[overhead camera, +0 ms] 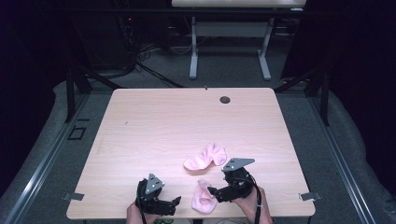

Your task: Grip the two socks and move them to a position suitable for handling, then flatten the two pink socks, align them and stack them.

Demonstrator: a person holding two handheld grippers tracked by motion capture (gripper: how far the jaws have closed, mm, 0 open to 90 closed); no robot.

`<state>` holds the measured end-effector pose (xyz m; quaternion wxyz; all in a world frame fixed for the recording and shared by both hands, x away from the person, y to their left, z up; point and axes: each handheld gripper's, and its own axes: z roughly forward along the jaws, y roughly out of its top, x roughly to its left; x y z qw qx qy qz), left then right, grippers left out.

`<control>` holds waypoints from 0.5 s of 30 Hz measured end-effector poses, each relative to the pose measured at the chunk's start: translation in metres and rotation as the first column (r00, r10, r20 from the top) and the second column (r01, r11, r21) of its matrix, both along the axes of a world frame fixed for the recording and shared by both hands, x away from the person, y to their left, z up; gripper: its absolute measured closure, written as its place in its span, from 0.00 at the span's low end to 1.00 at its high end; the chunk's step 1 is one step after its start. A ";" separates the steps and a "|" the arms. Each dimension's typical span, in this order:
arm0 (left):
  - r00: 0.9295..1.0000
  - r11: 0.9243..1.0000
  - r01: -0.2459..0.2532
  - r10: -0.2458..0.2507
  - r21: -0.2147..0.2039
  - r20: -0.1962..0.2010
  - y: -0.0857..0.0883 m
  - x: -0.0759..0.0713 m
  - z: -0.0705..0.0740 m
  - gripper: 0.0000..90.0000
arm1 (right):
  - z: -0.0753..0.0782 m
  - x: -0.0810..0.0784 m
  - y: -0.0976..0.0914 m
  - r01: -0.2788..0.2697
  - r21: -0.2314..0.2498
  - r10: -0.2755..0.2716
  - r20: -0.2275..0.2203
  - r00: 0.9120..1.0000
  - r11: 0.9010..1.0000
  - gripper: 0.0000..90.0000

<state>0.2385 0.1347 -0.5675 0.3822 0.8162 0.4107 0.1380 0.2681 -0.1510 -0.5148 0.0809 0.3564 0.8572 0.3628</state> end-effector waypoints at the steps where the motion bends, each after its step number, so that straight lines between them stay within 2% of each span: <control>1: 1.000 1.000 0.015 -0.015 -0.006 -0.005 -0.004 -0.001 0.000 0.00 | -0.001 -0.001 0.001 0.000 0.000 0.000 0.001 1.000 1.000 0.20; 4: 0.998 0.998 0.061 -0.061 0.003 -0.019 -0.020 -0.006 -0.003 0.01 | -0.005 -0.005 0.005 -0.007 -0.004 0.007 -0.006 1.000 1.000 0.29; 8: 0.994 0.995 0.104 -0.104 0.007 -0.022 -0.038 -0.010 -0.007 0.11 | -0.011 -0.008 0.010 -0.019 -0.014 0.019 -0.022 1.000 1.000 0.42; 11: 0.993 0.993 0.117 -0.117 0.016 -0.012 -0.048 -0.013 -0.008 0.20 | -0.017 -0.010 0.015 -0.026 -0.031 0.025 -0.032 0.999 0.999 0.53; 14: 0.989 0.988 0.147 -0.146 0.049 -0.014 -0.058 -0.015 -0.010 0.33 | -0.021 -0.011 0.019 -0.039 -0.042 0.038 -0.036 0.999 0.998 0.65; 15: 0.989 0.988 0.148 -0.148 0.042 -0.015 -0.061 -0.016 -0.011 0.35 | -0.023 -0.011 0.021 -0.042 -0.043 0.040 -0.039 0.998 0.998 0.70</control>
